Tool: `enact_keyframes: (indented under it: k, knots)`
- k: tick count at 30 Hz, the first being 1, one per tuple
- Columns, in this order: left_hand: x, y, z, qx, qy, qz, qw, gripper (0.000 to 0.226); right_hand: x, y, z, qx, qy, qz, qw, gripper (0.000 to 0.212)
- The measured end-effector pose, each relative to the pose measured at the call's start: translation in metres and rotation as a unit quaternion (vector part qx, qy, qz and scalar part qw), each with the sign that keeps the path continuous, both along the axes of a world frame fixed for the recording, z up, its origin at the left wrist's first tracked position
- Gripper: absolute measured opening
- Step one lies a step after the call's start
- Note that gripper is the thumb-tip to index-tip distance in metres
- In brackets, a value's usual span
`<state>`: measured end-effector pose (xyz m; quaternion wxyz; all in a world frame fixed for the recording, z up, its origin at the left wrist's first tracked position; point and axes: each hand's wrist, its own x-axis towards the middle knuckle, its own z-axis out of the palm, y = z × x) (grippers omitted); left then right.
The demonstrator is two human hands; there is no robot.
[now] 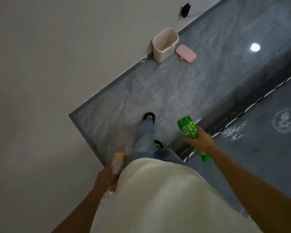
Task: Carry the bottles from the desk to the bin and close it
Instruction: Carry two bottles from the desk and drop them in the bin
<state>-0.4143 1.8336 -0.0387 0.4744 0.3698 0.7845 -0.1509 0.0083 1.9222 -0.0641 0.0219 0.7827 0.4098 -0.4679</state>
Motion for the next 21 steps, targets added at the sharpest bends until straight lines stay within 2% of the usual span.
enact_keyframes:
  k: [7, 9, 14, 17, 21]
  knots:
    - [0.016, 0.142, -0.003, -0.012, -0.043, 0.000, 0.999, 0.030, 0.013, 0.092, -0.003, -0.006, -0.018, -0.031, 0.999, 0.075]
    - [0.028, 0.194, -0.003, -0.010, -0.066, -0.031, 0.997, 0.034, 0.020, 0.101, -0.003, -0.018, -0.030, -0.051, 0.998, 0.073]
    - [0.081, 0.316, -0.003, 0.033, -0.076, -0.083, 0.993, 0.061, 0.044, 0.091, 0.005, -0.047, -0.039, -0.146, 0.987, 0.068]
    - [0.124, 0.385, -0.006, 0.056, -0.110, -0.132, 0.984, 0.061, 0.066, 0.087, 0.002, -0.075, -0.016, -0.218, 0.973, 0.064]
    - [0.180, 0.454, -0.011, 0.086, -0.136, -0.142, 0.977, 0.058, 0.100, 0.099, -0.005, -0.103, -0.013, -0.249, 0.963, 0.067]
